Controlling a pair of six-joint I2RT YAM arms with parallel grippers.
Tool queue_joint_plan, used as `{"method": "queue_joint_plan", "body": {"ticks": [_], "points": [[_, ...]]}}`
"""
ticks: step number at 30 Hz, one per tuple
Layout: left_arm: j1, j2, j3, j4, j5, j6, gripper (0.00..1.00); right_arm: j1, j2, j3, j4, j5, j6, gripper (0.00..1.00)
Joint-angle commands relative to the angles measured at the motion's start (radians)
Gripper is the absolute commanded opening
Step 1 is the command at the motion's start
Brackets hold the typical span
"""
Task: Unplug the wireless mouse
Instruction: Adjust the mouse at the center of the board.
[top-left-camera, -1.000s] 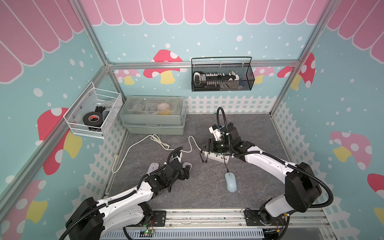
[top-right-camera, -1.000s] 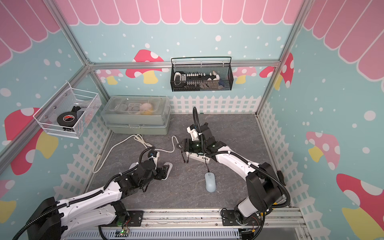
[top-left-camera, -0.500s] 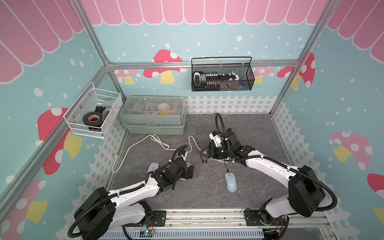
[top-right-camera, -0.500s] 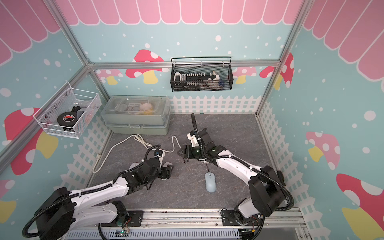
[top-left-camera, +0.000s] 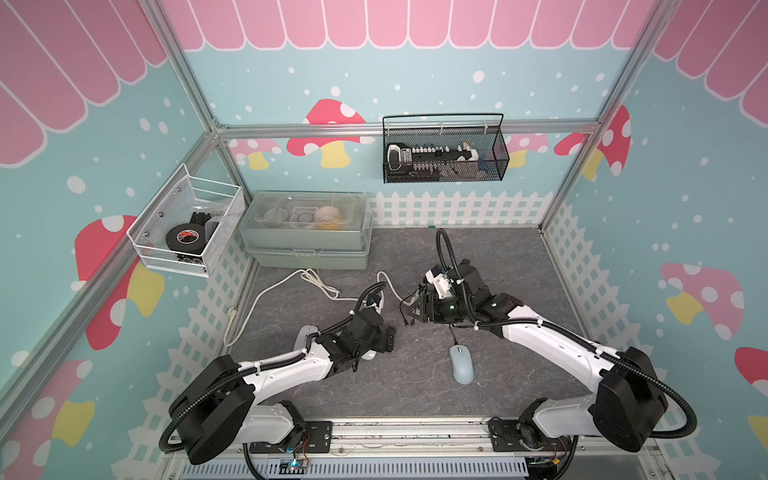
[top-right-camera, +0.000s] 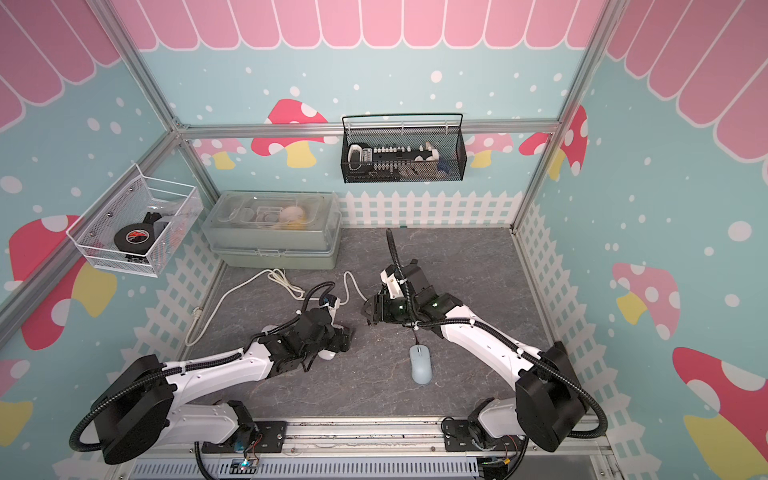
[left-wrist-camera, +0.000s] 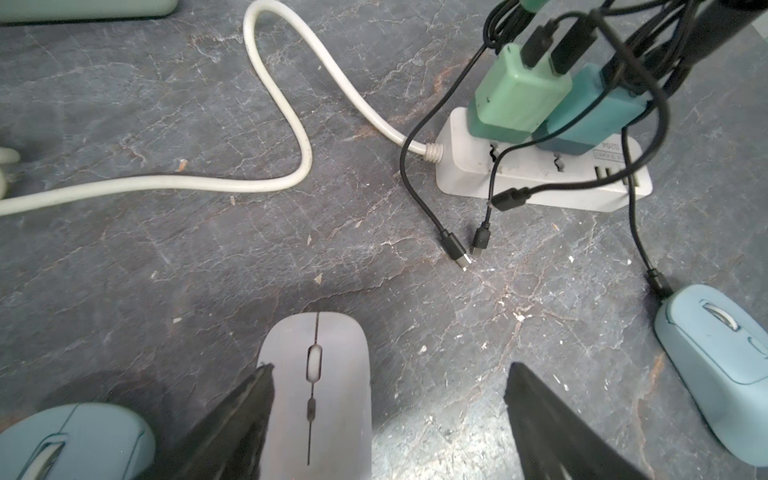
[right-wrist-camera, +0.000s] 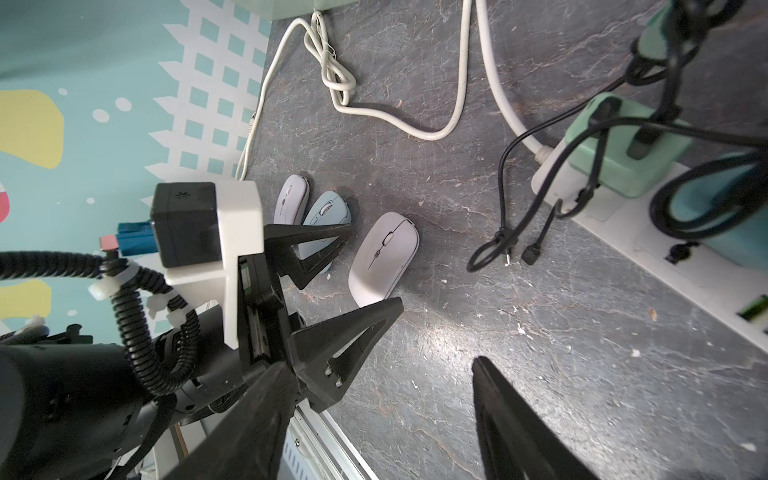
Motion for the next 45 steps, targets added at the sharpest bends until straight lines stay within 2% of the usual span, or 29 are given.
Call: {"method": "queue_joint_plan", "body": {"ticks": [1,10,14,27,36,45], "points": [[0.006,0.019,0.038,0.016,0.020,0.015,0.86,0.007,-0.052,-0.005,-0.080,0.045,-0.038,0.69],[0.006,0.051,0.059,0.004,0.059,0.024,0.86,0.008,-0.153,0.017,-0.197,0.208,-0.114,0.69],[0.006,0.100,0.094,-0.037,0.022,-0.004,0.86,0.007,-0.171,0.027,-0.201,0.253,-0.118,0.69],[0.012,0.266,0.196,-0.081,0.015,-0.005,0.85,0.006,-0.252,0.005,-0.157,0.304,-0.124,0.68],[0.028,0.299,0.210,-0.087,0.025,-0.006,0.85,0.006,-0.251,-0.006,-0.154,0.312,-0.137,0.68],[0.027,0.266,0.164,-0.102,0.037,-0.033,0.84,0.007,-0.243,-0.035,-0.145,0.370,-0.152,0.67]]}}
